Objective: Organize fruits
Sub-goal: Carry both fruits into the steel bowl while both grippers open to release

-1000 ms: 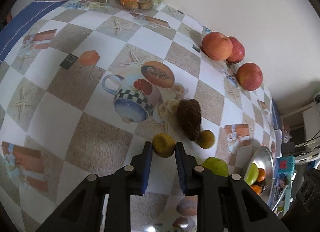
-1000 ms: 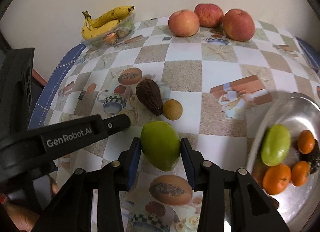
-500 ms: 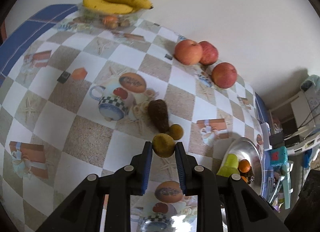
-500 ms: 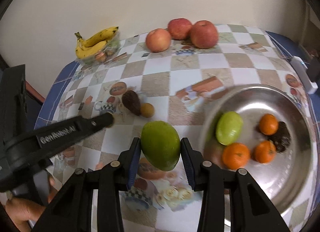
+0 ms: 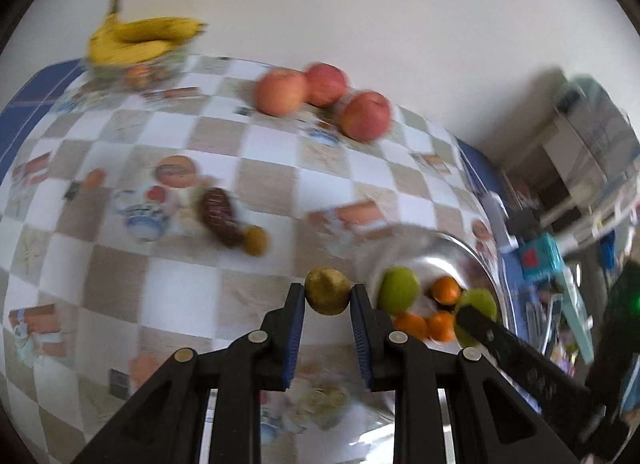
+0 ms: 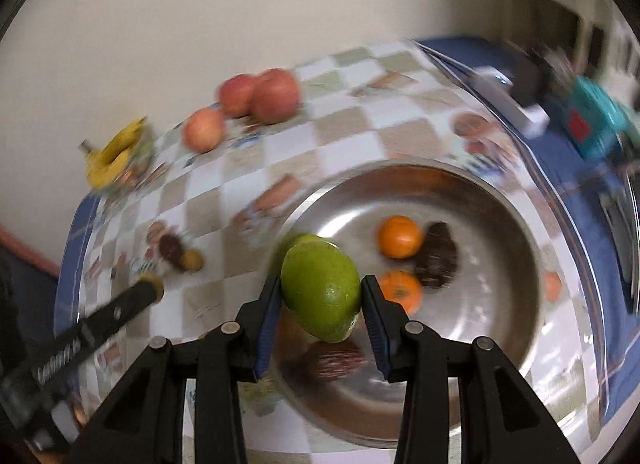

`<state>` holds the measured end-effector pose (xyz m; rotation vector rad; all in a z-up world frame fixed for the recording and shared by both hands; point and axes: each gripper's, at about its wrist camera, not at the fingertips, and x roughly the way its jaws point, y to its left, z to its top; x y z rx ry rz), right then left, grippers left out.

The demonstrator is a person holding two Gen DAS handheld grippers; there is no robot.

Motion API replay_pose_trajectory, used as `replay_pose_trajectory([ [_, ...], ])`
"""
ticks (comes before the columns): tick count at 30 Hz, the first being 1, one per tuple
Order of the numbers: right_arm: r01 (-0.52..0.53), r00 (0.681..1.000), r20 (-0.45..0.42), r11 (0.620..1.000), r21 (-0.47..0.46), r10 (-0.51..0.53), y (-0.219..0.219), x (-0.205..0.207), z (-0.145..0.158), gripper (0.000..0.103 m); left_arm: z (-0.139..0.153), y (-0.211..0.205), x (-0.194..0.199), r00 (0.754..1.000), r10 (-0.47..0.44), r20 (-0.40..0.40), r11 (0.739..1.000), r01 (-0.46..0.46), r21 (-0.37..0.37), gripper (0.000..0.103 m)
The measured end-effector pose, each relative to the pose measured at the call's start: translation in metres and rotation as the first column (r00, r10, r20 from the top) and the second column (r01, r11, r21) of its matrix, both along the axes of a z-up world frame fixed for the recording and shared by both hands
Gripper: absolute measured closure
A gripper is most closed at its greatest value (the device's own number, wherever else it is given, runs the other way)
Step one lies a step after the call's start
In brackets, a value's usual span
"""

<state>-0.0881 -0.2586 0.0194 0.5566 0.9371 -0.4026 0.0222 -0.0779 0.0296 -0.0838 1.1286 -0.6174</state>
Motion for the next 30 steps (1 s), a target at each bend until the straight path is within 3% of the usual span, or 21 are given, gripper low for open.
replay_pose_trajectory([
  [5,0.097,0.995,-0.021,0.995,0.037,-0.096,-0.03,-0.016,-0.008,0.061,-0.001,-0.041,-0.029,0.988,-0.153,0.0,0.988,0.153,-0.008,0.078],
  [12,0.14,0.99,-0.022,0.989,0.052,-0.139,-0.045,-0.033,-0.008,0.061,-0.01,-0.09,-0.069,0.942,-0.333,0.039,0.941,0.33,0.076,0.078],
  [20,0.139,0.989,-0.067,0.987,0.085,-0.134,-0.047,-0.042,-0.022,0.061,-0.032,-0.11,-0.09,0.906,-0.423,-0.024,0.901,0.424,0.096,0.078],
  [25,0.147,0.981,-0.138,0.985,0.091,-0.134,-0.048,-0.042,-0.039,0.061,-0.045,-0.121,-0.102,0.884,-0.465,-0.052,0.872,0.467,0.145,0.078],
  [30,0.143,0.975,-0.185,0.982,0.121,-0.119,-0.049,-0.039,-0.055,0.061,-0.056,-0.123,-0.105,0.878,-0.47,-0.092,0.863,0.479,0.164,0.078],
])
